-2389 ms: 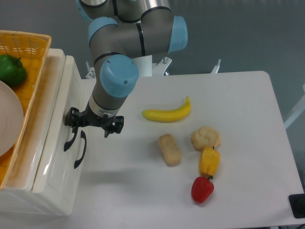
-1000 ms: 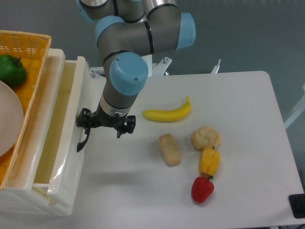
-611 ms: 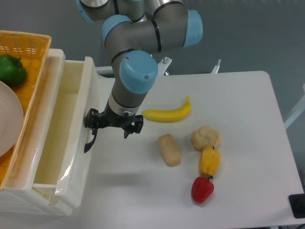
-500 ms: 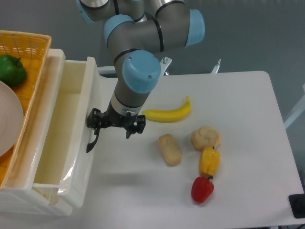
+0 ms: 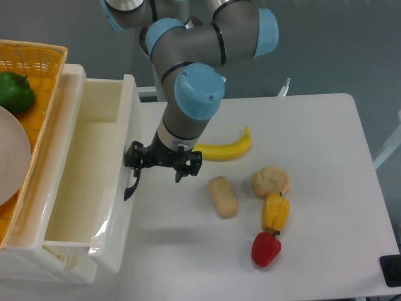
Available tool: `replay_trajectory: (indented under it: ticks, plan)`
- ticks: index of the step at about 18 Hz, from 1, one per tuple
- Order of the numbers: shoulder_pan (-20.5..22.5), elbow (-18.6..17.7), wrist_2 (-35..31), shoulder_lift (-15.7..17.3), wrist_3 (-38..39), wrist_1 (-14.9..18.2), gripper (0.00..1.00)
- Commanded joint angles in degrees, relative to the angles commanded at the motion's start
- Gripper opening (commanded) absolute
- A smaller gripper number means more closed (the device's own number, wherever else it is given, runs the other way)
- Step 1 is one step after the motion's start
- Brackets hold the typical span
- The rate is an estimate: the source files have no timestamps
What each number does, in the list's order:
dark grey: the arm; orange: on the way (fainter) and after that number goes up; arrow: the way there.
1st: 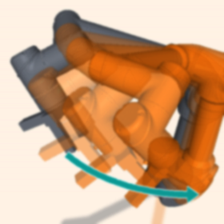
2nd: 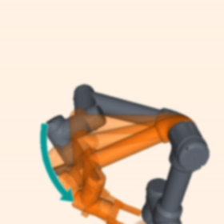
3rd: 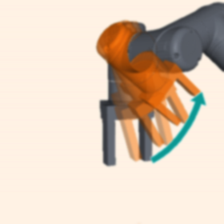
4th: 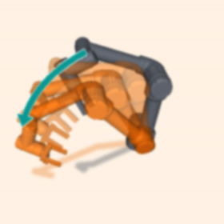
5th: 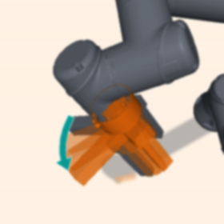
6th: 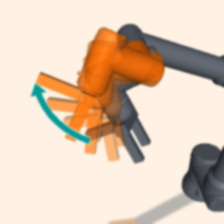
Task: Slide the top white drawer open
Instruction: 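Pull the handle away from the cabinet, sliding the drawer out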
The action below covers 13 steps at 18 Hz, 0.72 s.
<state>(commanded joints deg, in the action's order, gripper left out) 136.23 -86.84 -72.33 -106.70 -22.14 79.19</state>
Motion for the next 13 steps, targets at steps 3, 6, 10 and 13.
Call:
replay_trajectory:
  ticks: [3,6,10,13]
  plan:
    - [1.0,0.1,0.0,-0.1,-0.2,-0.2,1.0]
    - [1.8,0.1,0.1,-0.1,-1.4,-0.1,1.0]
    - [2.3,0.4,0.1,-0.2,-1.9,0.0,1.0]
    - [2.7,0.5,0.1,-0.1,-1.9,0.0,1.0]
